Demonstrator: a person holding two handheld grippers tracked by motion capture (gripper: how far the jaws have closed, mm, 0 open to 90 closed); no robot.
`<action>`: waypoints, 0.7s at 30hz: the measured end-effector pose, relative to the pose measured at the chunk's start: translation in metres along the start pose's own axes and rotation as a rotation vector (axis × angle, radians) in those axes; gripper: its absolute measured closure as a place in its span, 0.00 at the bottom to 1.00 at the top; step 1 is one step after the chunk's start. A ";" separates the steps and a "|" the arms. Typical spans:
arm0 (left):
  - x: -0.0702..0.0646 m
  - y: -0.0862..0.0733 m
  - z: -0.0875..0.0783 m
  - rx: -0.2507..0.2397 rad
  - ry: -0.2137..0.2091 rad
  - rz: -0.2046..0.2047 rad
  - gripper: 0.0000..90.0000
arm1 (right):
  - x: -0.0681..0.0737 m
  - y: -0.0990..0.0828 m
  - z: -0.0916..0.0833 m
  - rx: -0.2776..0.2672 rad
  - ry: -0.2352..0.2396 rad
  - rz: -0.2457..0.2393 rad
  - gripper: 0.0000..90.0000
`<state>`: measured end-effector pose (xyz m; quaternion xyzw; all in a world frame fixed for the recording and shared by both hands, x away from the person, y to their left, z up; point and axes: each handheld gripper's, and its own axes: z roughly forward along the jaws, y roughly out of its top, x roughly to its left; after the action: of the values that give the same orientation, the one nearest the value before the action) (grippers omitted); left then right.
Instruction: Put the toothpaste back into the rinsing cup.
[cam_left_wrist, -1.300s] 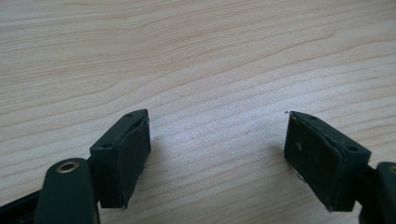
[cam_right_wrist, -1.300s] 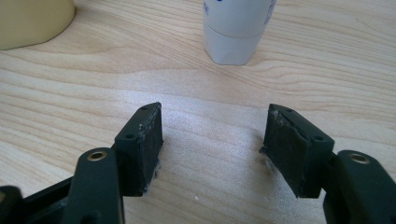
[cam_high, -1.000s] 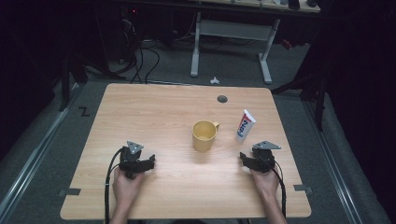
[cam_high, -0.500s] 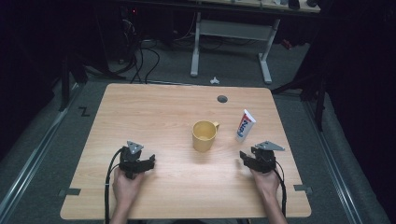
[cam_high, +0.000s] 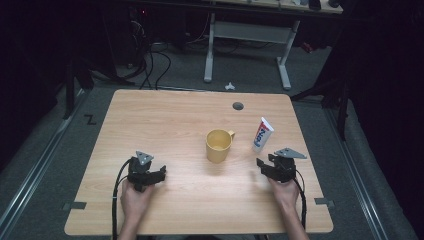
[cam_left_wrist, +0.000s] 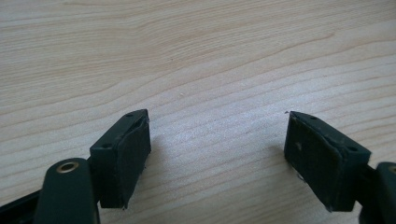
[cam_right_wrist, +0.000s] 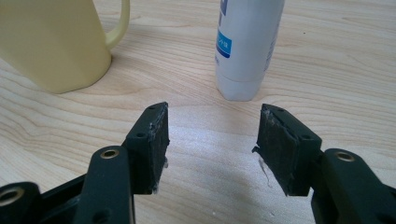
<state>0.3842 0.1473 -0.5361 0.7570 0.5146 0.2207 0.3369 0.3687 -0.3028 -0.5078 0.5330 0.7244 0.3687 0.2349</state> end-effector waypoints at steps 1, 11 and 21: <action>0.000 0.000 0.000 0.000 0.000 0.000 0.26 | -0.001 0.000 0.000 0.000 -0.001 0.003 0.49; 0.000 0.000 0.000 0.000 0.000 0.000 0.26 | -0.007 0.004 -0.005 -0.013 -0.009 0.020 0.49; 0.000 0.000 0.000 0.000 0.000 0.000 0.26 | -0.007 0.016 -0.003 -0.010 -0.001 0.016 0.51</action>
<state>0.3842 0.1473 -0.5361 0.7570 0.5146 0.2207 0.3369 0.3784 -0.3081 -0.4941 0.5378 0.7183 0.3737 0.2350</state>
